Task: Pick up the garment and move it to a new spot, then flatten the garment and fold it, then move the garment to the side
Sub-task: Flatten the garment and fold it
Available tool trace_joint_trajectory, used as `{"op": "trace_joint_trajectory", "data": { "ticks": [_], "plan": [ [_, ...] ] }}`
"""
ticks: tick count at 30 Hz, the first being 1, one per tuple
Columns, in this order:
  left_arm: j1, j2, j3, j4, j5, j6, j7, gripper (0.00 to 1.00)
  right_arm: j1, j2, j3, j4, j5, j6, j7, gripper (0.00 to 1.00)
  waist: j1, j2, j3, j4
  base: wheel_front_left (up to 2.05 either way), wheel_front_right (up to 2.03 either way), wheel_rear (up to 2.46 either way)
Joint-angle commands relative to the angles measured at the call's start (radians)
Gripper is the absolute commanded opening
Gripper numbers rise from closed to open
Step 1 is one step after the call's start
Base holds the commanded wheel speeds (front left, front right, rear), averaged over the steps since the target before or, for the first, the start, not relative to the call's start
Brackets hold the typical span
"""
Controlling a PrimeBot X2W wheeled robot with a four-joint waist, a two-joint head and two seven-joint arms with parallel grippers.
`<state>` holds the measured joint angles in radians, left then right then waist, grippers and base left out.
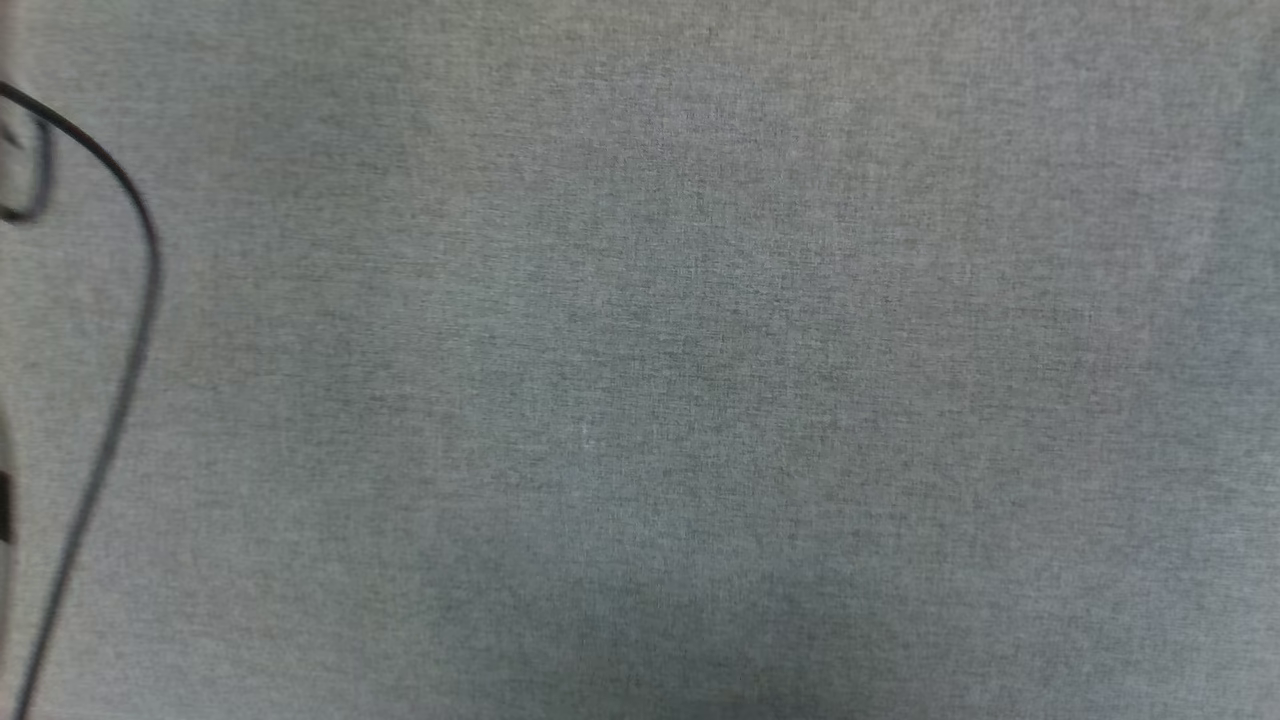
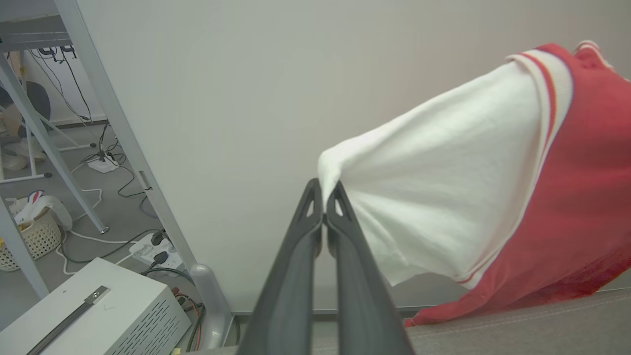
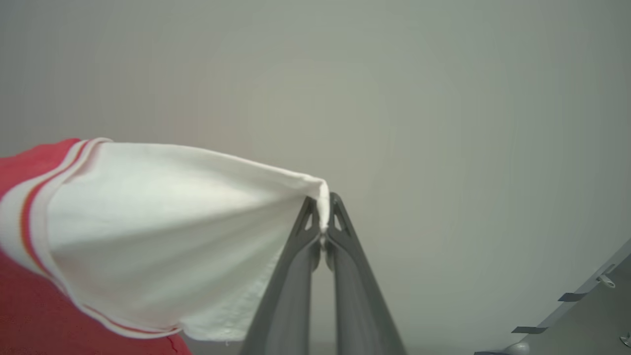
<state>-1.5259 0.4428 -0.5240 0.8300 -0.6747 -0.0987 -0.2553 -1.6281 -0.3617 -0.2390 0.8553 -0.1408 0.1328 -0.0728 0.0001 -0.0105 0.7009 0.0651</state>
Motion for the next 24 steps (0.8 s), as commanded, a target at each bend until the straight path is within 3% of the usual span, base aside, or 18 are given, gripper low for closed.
{"op": "trace_joint_trajectory", "data": {
  "ticks": [1,11,17,24],
  "plan": [
    [0.126,-0.028,0.023,-0.039,0.007,-0.006,-0.006,0.00,0.101,-0.014,0.022,0.014,0.047,-0.002,-0.029,0.00,-0.0001,0.0105,-0.073,0.022,0.00,0.00,0.00],
    [0.517,-0.034,0.070,-0.140,0.062,-0.014,-0.006,0.00,0.474,-0.026,0.145,-0.033,0.250,-0.002,-0.019,0.00,-0.0001,0.0105,-0.281,0.016,0.00,0.00,0.00],
    [0.761,-0.023,0.049,-0.169,0.067,-0.008,-0.006,0.00,0.784,-0.065,0.259,-0.175,0.448,-0.002,0.044,0.00,-0.0001,0.0105,-0.397,0.009,0.00,0.00,0.00],
    [0.992,0.002,0.025,-0.229,0.040,0.008,0.014,0.00,1.096,-0.145,0.305,-0.357,0.640,-0.002,0.142,0.00,-0.0001,0.0105,-0.480,-0.006,0.00,0.00,0.00]
  ]
}}
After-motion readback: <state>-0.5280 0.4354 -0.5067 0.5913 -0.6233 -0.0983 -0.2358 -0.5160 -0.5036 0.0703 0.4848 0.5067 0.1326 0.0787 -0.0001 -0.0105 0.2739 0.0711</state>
